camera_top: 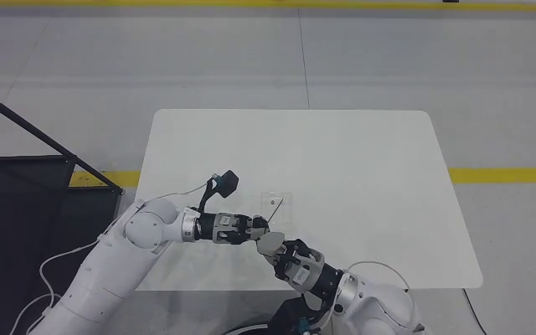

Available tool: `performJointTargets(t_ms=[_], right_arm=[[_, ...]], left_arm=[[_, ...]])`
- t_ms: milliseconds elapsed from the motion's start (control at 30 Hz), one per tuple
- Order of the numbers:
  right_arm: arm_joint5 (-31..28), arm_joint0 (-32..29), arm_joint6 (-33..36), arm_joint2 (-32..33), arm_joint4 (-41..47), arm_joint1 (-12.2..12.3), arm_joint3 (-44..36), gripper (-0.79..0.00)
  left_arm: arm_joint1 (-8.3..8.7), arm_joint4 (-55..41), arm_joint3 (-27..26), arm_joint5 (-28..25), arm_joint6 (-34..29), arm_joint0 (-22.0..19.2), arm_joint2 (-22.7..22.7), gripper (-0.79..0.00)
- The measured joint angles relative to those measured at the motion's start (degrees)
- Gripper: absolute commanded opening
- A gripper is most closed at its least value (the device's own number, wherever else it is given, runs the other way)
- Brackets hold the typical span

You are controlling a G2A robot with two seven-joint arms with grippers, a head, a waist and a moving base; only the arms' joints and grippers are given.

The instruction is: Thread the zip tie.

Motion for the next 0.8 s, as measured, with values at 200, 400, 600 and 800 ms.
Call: performJointTargets(t_ms=[200,400,600,800], right_arm=[[2.9,-0.6,-1.29,-0.05,0.2,0.04,-0.46,-0.785],[5.61,-1.64,-6.64,0.33,1.04,0.3,-1.34,-0.785],[3.36,-1.59,-15.73,3.62,5.04,1.03,-0.37,-0.785],[0.46,-0.34,-19.13,4.52,6.51,1.29,0.77,-0.785]], left_arm=[[0.02,0.03,0.0,0.26,-0.13,-0.09,0.36,-0.785],[-0.04,-2.53,1.06,0.11,-2.19,-1.04,1.25,-0.785],[0.55,-5.28,1.05,1.73,-5.25,-3.57,2.93,-0.785],[1.64,-6.53,0.6,1.43,-4.94,-5.17,4.65,-0.785]])
